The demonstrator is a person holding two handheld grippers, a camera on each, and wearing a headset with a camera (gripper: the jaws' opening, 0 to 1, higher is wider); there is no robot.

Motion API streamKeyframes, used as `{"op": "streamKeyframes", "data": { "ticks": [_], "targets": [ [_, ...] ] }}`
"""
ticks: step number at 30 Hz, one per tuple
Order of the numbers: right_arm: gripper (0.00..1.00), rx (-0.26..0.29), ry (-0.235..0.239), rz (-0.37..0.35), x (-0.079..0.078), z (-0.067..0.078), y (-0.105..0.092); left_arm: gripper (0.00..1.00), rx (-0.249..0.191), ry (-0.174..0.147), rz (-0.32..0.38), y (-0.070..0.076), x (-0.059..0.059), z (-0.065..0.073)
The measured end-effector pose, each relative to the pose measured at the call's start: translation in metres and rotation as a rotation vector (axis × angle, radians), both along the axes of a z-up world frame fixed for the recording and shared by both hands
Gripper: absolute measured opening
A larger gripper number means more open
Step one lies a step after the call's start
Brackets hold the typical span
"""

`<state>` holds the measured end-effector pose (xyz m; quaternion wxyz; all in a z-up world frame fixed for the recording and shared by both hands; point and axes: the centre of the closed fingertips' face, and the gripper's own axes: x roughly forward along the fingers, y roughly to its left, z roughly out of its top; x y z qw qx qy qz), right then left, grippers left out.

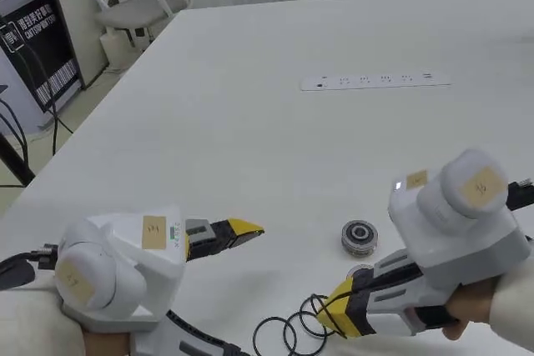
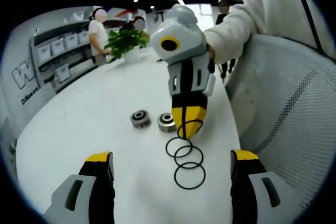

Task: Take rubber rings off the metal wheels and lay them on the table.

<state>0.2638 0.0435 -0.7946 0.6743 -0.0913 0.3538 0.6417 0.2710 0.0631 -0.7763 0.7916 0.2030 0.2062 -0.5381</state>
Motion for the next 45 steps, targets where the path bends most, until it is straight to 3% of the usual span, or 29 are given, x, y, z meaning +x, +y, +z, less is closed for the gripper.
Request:
{"op": "streamKeyframes", "data": {
  "ticks": [12, 25, 35, 41, 45],
  "targets": [
    [0.00, -0.027, -0.032, -0.006, 0.004, -0.011, -0.007, 0.93, -0.007, 0.004, 0.011, 0.002, -0.001, -0.001],
    [0.04, -0.022, -0.048, -0.027, 0.011, -0.009, -0.011, 0.93, -0.003, -0.002, 0.015, 0.002, 0.000, 0.000],
    [0.07, 0.023, -0.044, -0.057, 0.017, 0.012, -0.019, 0.93, -0.005, -0.003, 0.018, 0.003, -0.002, 0.001],
    [0.09, 0.047, -0.072, -0.084, 0.024, 0.028, -0.030, 0.93, -0.004, -0.003, 0.020, 0.003, -0.003, 0.001],
    [0.17, 0.059, -0.105, -0.105, 0.029, 0.039, -0.038, 0.93, -0.007, -0.004, 0.021, 0.003, -0.003, 0.002]
  ]
}}
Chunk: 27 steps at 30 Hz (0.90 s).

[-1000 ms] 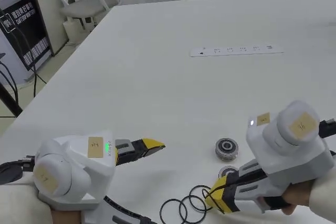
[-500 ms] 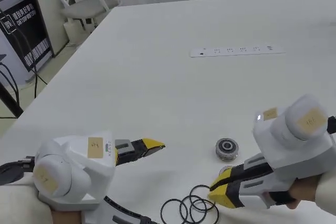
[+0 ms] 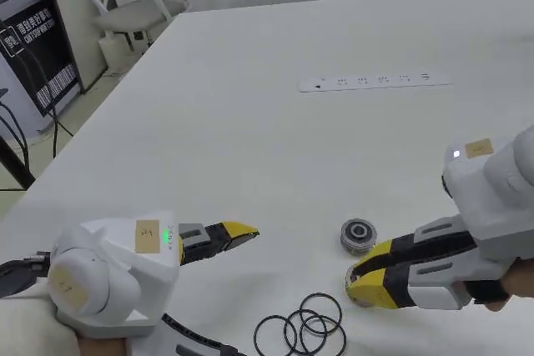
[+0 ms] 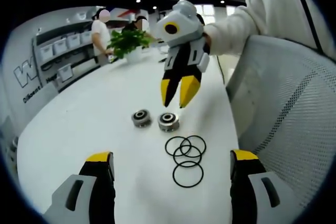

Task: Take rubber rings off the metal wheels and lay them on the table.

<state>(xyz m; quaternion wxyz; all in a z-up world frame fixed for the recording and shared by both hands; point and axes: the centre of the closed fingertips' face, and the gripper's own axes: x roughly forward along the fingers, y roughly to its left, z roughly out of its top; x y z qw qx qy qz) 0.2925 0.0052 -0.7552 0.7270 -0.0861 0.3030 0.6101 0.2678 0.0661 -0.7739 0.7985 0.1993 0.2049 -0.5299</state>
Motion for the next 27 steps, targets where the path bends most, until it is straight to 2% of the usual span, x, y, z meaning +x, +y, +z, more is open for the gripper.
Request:
{"op": "streamKeyframes", "data": {
  "ticks": [7, 17, 18, 21, 24, 27],
  "targets": [
    [0.30, 0.044, -0.058, -0.034, 0.007, 0.022, -0.016, 0.93, -0.001, 0.001, 0.009, 0.001, 0.000, 0.001],
    [0.50, 0.120, -0.140, -0.045, 0.010, 0.043, -0.035, 0.93, -0.010, 0.011, 0.022, -0.002, 0.002, 0.002],
    [0.52, 0.123, -0.160, -0.052, 0.011, 0.044, -0.038, 0.93, -0.013, 0.011, 0.023, -0.002, 0.002, 0.003],
    [0.59, 0.151, -0.184, -0.058, 0.012, 0.047, -0.044, 0.94, -0.018, 0.013, 0.027, -0.003, 0.002, 0.003],
    [0.64, 0.173, -0.189, -0.070, 0.011, 0.047, -0.048, 0.93, -0.024, 0.014, 0.033, -0.004, 0.003, 0.004],
    [0.66, 0.169, -0.186, -0.078, 0.009, 0.039, -0.051, 0.93, -0.032, 0.017, 0.045, -0.004, 0.005, 0.004]
  ]
}}
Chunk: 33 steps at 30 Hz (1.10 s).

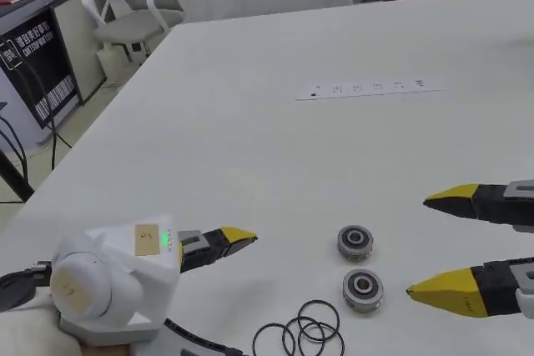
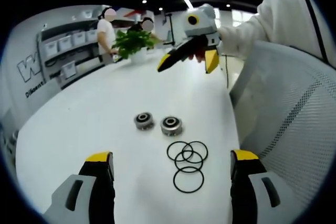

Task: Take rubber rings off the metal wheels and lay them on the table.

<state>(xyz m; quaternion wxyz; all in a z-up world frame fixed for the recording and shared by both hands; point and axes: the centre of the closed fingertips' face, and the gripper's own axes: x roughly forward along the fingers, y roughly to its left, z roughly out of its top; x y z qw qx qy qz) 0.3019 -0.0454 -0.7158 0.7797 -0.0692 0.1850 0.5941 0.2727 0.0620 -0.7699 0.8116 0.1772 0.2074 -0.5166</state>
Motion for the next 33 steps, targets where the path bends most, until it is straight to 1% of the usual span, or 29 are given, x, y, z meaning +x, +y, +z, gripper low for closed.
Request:
{"op": "streamKeyframes", "data": {
  "ticks": [5, 9, 11, 14, 16, 18, 22, 26, 27, 30, 33],
  "targets": [
    [0.72, -0.021, -0.006, -0.028, 0.002, -0.016, -0.001, 0.93, -0.012, 0.002, 0.013, -0.001, 0.001, 0.000],
    [0.74, -0.026, 0.011, -0.041, 0.003, -0.027, -0.001, 0.93, -0.013, 0.005, 0.028, 0.000, 0.002, -0.001],
    [0.77, -0.046, 0.015, -0.053, 0.003, -0.034, -0.002, 0.93, -0.011, 0.003, 0.033, 0.001, 0.002, -0.001],
    [0.80, -0.063, 0.014, -0.050, 0.000, -0.039, -0.001, 0.93, -0.017, 0.001, 0.043, 0.002, 0.001, 0.000],
    [0.81, -0.079, 0.023, -0.046, -0.003, -0.043, 0.001, 0.93, -0.015, 0.001, 0.048, 0.002, 0.001, 0.000],
    [0.82, -0.095, 0.021, -0.045, -0.005, -0.046, 0.002, 0.93, -0.010, 0.002, 0.048, 0.002, 0.000, -0.001],
    [0.84, -0.091, 0.024, -0.035, -0.011, -0.048, 0.004, 0.92, -0.005, 0.005, 0.042, 0.001, -0.003, -0.004],
    [0.86, -0.097, 0.054, -0.019, -0.019, -0.054, 0.005, 0.92, -0.012, 0.010, 0.053, 0.002, -0.003, -0.004],
    [0.87, -0.097, 0.053, -0.011, -0.021, -0.055, 0.005, 0.92, -0.014, 0.006, 0.055, 0.001, -0.002, -0.004],
    [0.87, -0.096, 0.057, -0.010, -0.023, -0.055, 0.004, 0.92, -0.015, 0.002, 0.050, 0.001, -0.002, -0.002],
    [0.87, -0.089, 0.060, -0.015, -0.023, -0.053, 0.002, 0.93, -0.023, 0.015, 0.050, 0.000, -0.003, -0.003]
  ]
}}
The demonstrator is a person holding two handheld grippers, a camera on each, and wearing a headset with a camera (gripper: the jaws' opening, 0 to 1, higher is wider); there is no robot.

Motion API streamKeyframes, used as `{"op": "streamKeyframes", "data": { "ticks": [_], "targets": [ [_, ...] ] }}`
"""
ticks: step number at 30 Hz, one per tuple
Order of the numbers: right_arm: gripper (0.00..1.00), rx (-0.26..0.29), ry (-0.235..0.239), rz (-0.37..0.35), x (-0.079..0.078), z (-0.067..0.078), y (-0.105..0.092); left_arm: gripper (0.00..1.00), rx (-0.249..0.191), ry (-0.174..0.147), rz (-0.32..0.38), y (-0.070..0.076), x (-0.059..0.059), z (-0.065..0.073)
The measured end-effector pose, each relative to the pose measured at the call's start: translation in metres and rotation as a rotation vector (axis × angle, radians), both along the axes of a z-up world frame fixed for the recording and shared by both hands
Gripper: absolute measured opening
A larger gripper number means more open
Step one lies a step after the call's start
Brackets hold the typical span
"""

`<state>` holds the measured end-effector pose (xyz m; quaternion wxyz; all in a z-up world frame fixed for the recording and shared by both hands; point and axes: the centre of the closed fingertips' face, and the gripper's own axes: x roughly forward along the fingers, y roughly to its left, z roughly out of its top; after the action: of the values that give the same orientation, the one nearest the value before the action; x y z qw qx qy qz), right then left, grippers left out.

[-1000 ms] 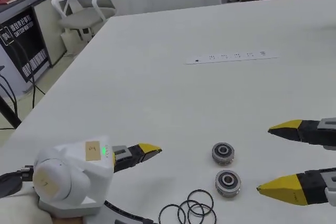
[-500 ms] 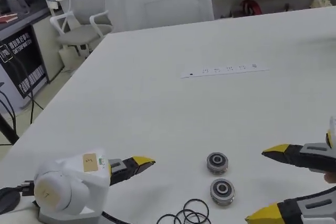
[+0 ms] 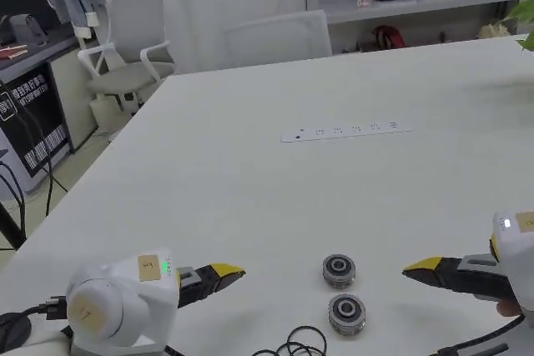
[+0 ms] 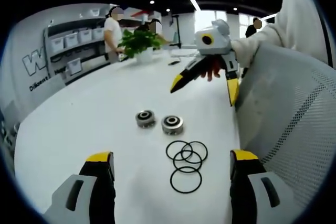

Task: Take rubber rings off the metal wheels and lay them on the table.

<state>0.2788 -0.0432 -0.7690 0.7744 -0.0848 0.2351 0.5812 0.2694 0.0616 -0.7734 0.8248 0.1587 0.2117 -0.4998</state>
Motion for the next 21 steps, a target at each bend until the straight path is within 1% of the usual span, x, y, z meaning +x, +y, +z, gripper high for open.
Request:
{"op": "streamKeyframes", "data": {
  "ticks": [4, 11, 14, 21],
  "targets": [
    [0.87, 0.006, 0.002, -0.019, 0.0023, 0.0012, -0.0053, 0.92, 0.002, 0.006, -0.005, -0.0006, -0.0019, -0.0019],
    [0.86, 0.016, 0.008, -0.048, 0.0064, 0.0029, -0.0082, 0.92, -0.008, 0.011, 0.004, 0.0001, -0.0007, -0.0008],
    [0.86, 0.015, 0.010, -0.054, 0.0075, 0.0027, -0.0095, 0.92, -0.010, 0.010, 0.009, 0.0012, 0.0006, -0.0001],
    [0.86, 0.021, 0.021, -0.069, 0.0092, 0.0045, -0.0111, 0.92, -0.034, 0.006, 0.043, 0.0050, 0.0078, 0.0059]
  ]
}}
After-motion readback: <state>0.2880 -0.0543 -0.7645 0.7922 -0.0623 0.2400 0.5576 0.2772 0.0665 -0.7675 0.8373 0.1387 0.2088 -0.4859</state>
